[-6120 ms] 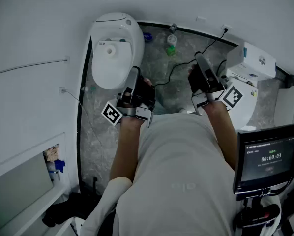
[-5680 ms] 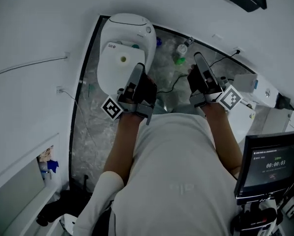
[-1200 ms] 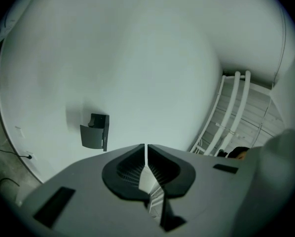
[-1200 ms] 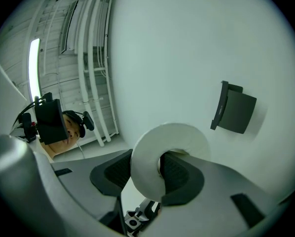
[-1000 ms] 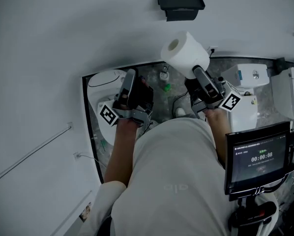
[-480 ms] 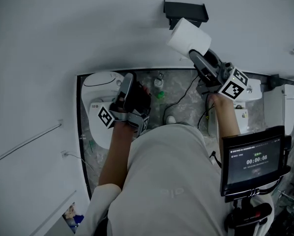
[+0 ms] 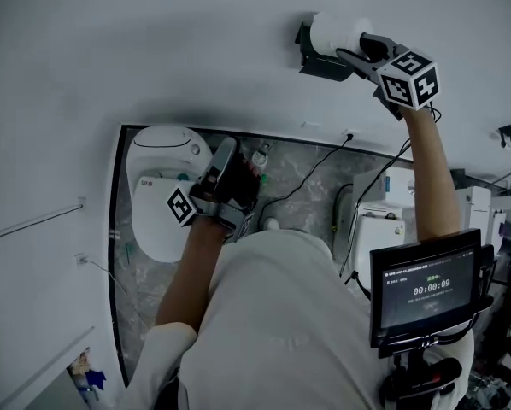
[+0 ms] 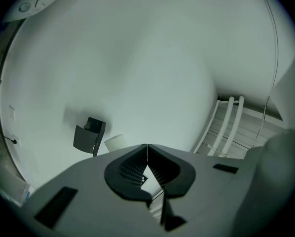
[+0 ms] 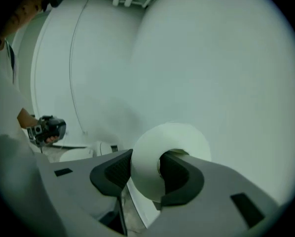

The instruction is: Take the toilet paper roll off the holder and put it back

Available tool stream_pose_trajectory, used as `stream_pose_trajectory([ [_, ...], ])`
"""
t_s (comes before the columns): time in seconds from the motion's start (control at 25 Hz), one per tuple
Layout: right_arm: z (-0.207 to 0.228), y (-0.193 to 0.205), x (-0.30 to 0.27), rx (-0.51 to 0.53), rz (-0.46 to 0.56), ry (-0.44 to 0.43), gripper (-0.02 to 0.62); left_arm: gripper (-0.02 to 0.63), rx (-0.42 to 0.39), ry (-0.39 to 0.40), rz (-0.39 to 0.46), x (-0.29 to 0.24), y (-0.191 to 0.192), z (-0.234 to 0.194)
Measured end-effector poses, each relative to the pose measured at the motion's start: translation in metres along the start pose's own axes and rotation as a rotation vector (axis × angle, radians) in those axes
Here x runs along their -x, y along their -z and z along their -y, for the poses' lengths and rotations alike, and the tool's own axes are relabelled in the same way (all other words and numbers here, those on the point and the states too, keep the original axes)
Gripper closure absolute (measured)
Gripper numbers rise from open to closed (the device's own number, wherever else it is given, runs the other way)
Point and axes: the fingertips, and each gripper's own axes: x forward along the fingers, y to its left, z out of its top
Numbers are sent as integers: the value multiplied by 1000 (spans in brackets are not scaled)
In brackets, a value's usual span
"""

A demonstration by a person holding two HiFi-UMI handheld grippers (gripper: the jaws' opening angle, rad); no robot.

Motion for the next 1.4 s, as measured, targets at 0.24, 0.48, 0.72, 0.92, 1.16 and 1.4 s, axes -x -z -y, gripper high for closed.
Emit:
stream_pose_trajectory([
  [0.24, 28, 22, -21, 199, -361, -28, 428, 600, -9, -22, 3, 9, -1, 1],
  [0.48, 30, 35, -35, 295, -597, -124, 428, 600, -20, -23, 20, 18, -8, 4],
  [0.72, 28, 33, -44, 333, -696, -200, 427, 600, -6, -26, 52, 25, -16, 3],
  [0.92, 30, 35, -48, 351, -719, -229, 426, 600, -7, -20, 56, 25, -16, 1],
  [1.16, 38, 35, -51, 390, -712, -182, 426, 600, -42, -28, 33, 24, -13, -2],
  [1.4, 52, 27, -41, 392, -678, -135, 383, 600, -45, -44, 40, 27, -15, -2],
])
